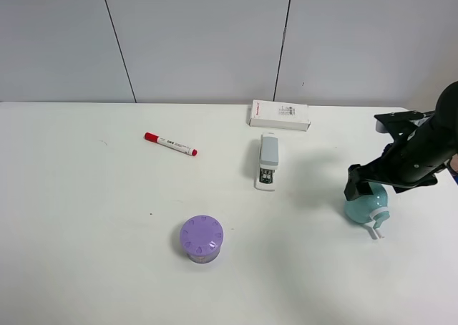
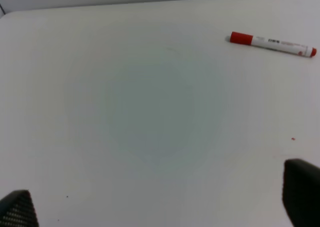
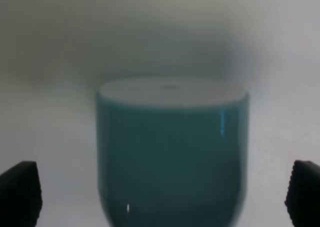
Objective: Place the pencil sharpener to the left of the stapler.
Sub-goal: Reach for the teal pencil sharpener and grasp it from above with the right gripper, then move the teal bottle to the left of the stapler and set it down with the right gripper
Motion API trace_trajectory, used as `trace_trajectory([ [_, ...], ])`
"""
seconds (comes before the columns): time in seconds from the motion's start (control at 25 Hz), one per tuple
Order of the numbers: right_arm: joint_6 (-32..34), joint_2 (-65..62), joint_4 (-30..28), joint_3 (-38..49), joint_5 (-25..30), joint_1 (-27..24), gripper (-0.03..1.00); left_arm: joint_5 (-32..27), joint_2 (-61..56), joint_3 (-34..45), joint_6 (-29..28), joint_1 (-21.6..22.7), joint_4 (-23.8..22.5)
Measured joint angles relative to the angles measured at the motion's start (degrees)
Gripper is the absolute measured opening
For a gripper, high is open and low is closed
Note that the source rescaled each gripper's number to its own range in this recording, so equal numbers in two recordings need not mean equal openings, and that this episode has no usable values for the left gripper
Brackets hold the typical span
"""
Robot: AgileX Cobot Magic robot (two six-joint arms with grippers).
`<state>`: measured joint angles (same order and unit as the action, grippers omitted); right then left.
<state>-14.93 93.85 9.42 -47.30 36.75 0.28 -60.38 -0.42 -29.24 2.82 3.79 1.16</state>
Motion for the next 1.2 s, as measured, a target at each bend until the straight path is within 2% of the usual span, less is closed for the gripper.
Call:
trace_trajectory([
  [0.36, 0.0, 6.0, 0.6, 0.0, -1.2, 0.4, 0.94, 0.0, 0.0, 0.0, 0.0, 0.0, 0.0],
  [0.48, 0.0, 6.4, 0.6, 0.0, -1.6, 0.4, 0.9, 0.0, 0.0, 0.0, 0.0, 0.0, 0.0],
  [0.64, 0.0, 6.4, 0.6, 0.0, -2.8, 0.4, 0.72, 0.0, 0.0, 0.0, 0.0, 0.0, 0.0],
  [0.68, 0.0, 6.4, 0.6, 0.0, -2.8, 0.4, 0.63, 0.0, 0.0, 0.0, 0.0, 0.0, 0.0],
  [0.76, 0.0, 6.4, 0.6, 0.0, -2.8, 0.4, 0.34, 0.0, 0.0, 0.0, 0.0, 0.0, 0.0],
  [0.8, 0.1, 6.4, 0.4, 0.0, -3.0, 0.4, 0.11, 0.0, 0.0, 0.0, 0.0, 0.0, 0.0],
  [0.84, 0.3, 6.4, 0.4, 0.0, -3.0, 0.4, 0.0, 0.0, 0.0, 0.0, 0.0, 0.0, 0.0],
  [1.2, 5.2, 6.4, -0.3, -0.1, -1.9, 0.4, 0.01, 0.0, 0.0, 0.0, 0.0, 0.0, 0.0],
])
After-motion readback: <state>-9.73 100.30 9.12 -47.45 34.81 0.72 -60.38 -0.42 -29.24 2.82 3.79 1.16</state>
